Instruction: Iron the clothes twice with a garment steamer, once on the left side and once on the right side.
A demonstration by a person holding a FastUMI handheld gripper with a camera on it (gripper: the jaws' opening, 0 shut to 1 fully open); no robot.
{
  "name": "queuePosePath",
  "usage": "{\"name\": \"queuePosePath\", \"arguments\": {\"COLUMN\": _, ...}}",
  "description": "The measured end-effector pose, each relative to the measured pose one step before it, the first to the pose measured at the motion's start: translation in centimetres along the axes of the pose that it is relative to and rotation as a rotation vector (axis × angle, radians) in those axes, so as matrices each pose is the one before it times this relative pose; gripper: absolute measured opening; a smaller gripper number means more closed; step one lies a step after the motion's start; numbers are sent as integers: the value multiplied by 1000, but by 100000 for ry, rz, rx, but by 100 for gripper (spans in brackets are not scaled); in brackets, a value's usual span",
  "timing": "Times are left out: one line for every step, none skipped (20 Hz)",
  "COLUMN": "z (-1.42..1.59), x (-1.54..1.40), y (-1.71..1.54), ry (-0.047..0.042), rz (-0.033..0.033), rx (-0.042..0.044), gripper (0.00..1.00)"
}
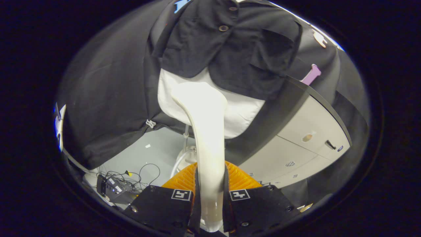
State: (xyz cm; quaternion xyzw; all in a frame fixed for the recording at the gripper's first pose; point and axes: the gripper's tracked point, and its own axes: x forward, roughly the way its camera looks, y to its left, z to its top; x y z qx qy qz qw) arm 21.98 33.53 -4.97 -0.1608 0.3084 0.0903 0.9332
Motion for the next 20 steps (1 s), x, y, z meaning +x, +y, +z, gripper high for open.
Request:
{"name": "queuePosePath", "arguments": {"z": -307, "x": -452, "y": -1225, "ry": 610, "rz": -774, "rx": 1726, "gripper": 29}}
{"name": "queuePosePath", "arguments": {"z": -374, "x": -547, "y": -1104, "ry": 491, "rz": -1091, "rx": 1935, "gripper": 29}}
{"name": "queuePosePath", "arguments": {"z": -341, "x": -589, "y": -1086, "ry": 193, "rz": -477, "rx": 781, "gripper": 29}}
{"name": "queuePosePath", "arguments": {"z": -515, "x": -684, "y": -871, "ry": -231, "rz": 33, "rx": 872, "gripper": 29}}
{"name": "queuePosePath", "arguments": {"z": -295, "x": -567, "y": -819, "ry": -115, "rz": 172, "rx": 661, "gripper": 29}}
{"name": "queuePosePath", "arguments": {"z": -464, "x": -726, "y": -918, "ry": -212, "rz": 230, "rx": 546, "gripper": 29}}
{"name": "queuePosePath", "arguments": {"z": -317, "x": -602, "y": -984, "ry": -9, "rz": 129, "rx": 704, "gripper": 29}}
{"name": "queuePosePath", "arguments": {"z": -431, "x": -644, "y": -1035, "ry": 216, "rz": -8, "rx": 735, "gripper": 29}}
{"name": "queuePosePath", "arguments": {"z": -442, "x": -546, "y": -1072, "ry": 466, "rz": -17, "rx": 932, "gripper": 29}}
{"name": "queuePosePath", "arguments": {"z": -451, "x": -592, "y": -992, "ry": 297, "rz": -45, "rx": 1021, "gripper": 29}}
{"name": "queuePosePath", "arguments": {"z": -317, "x": -462, "y": -1217, "ry": 220, "rz": -111, "rx": 785, "gripper": 29}}
{"name": "queuePosePath", "arguments": {"z": -503, "x": -562, "y": -1039, "ry": 305, "rz": -41, "rx": 1006, "gripper": 29}}
{"name": "queuePosePath", "arguments": {"z": -426, "x": -500, "y": -1059, "ry": 325, "rz": -7, "rx": 1124, "gripper": 29}}
{"name": "queuePosePath", "arguments": {"z": -677, "x": -520, "y": -1016, "ry": 279, "rz": -25, "rx": 1160, "gripper": 29}}
{"name": "queuePosePath", "arguments": {"z": -451, "x": -498, "y": -1053, "ry": 32, "rz": -174, "rx": 1132, "gripper": 29}}
{"name": "queuePosePath", "arguments": {"z": -671, "x": -652, "y": -1120, "ry": 315, "rz": -529, "rx": 976, "gripper": 29}}
{"name": "queuePosePath", "arguments": {"z": -703, "x": -598, "y": -1105, "ry": 532, "rz": -376, "rx": 1090, "gripper": 29}}
{"name": "queuePosePath", "arguments": {"z": -827, "x": -539, "y": -913, "ry": 634, "rz": -279, "rx": 936, "gripper": 29}}
{"name": "queuePosePath", "arguments": {"z": -738, "x": -565, "y": -1016, "ry": 791, "rz": -188, "rx": 966, "gripper": 29}}
{"name": "queuePosePath", "arguments": {"z": -666, "x": -548, "y": -960, "ry": 355, "rz": -126, "rx": 1162, "gripper": 29}}
